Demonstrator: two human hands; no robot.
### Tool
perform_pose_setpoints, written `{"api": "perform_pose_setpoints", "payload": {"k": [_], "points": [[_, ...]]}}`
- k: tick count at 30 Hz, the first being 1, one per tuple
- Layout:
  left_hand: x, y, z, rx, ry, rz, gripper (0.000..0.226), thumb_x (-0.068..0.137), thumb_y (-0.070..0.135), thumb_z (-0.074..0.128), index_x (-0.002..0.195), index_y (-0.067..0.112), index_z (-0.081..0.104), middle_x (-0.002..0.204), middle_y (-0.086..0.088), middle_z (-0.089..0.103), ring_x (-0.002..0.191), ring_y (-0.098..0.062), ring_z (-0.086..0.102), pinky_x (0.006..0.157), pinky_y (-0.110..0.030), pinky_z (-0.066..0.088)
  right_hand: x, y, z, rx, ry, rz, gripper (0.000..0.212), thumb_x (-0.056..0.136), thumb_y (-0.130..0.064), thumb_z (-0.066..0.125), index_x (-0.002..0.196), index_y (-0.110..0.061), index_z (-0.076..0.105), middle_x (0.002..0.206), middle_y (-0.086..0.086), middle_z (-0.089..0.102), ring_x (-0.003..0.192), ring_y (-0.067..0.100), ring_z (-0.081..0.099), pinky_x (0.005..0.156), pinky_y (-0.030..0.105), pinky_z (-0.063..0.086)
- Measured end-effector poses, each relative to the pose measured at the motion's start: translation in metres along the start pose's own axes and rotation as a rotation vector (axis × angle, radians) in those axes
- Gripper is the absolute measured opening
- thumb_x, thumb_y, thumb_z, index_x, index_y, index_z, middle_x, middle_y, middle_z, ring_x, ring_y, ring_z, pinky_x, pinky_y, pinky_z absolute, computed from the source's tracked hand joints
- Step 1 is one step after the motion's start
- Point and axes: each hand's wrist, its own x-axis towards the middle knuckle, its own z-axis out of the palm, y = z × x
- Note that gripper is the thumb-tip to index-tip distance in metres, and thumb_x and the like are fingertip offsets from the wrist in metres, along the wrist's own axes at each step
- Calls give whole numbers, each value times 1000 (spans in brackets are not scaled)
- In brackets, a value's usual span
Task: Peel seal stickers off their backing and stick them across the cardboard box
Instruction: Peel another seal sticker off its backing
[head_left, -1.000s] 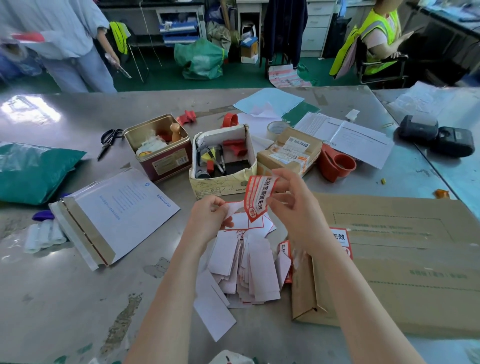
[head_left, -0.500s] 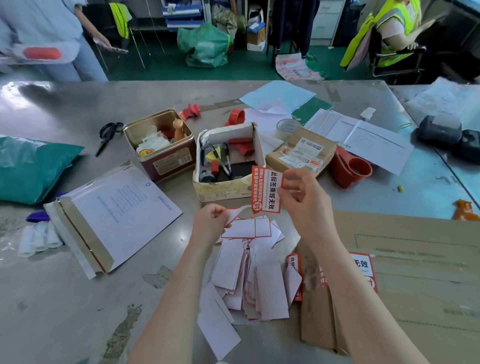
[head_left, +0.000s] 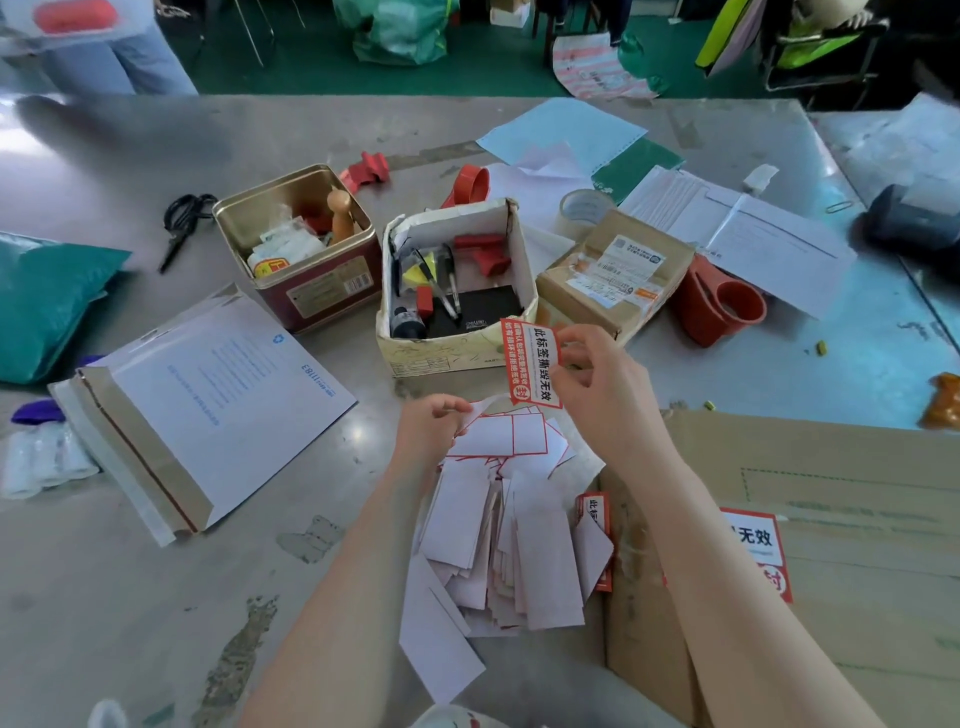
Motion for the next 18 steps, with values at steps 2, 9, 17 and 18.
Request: {"api": "perform_pose_setpoints", "payload": {"k": [2, 9, 17, 18], "points": [[4, -5, 2, 31, -4, 20, 25, 87, -3, 48, 89, 8, 70, 75, -5, 62, 64, -14, 51, 55, -19, 41, 2, 2, 1, -26, -18, 20, 30, 91, -14, 52, 121, -18, 50, 98, -11, 53, 72, -8, 52, 55, -1, 40], [12, -29, 7, 246, -17, 44, 37, 83, -6, 43, 109, 3, 68, 112, -13, 68, 91, -21, 59, 77, -26, 47, 5, 8, 6, -61, -73, 75, 32, 92, -18, 50, 123, -21, 47, 103, -11, 52, 79, 6, 56, 59, 14, 43], [23, -44, 12, 510, -102, 49, 30, 70, 17, 36, 70, 13, 65, 76, -10, 51, 80, -35, 54, 67, -31, 38, 7, 12, 8, -86, -91, 79, 31, 92, -19, 51, 122, -22, 49, 109, -9, 58, 77, 4, 58, 57, 11, 43], [23, -44, 12, 527, -108, 39, 23, 69, 18, 35, 61, 20, 56, 79, -10, 52, 87, -39, 56, 68, -32, 41, 7, 12, 8, -90, -96, 72, 31, 92, -19, 51, 123, -21, 50, 111, -7, 59, 79, 6, 59, 58, 10, 41]]}}
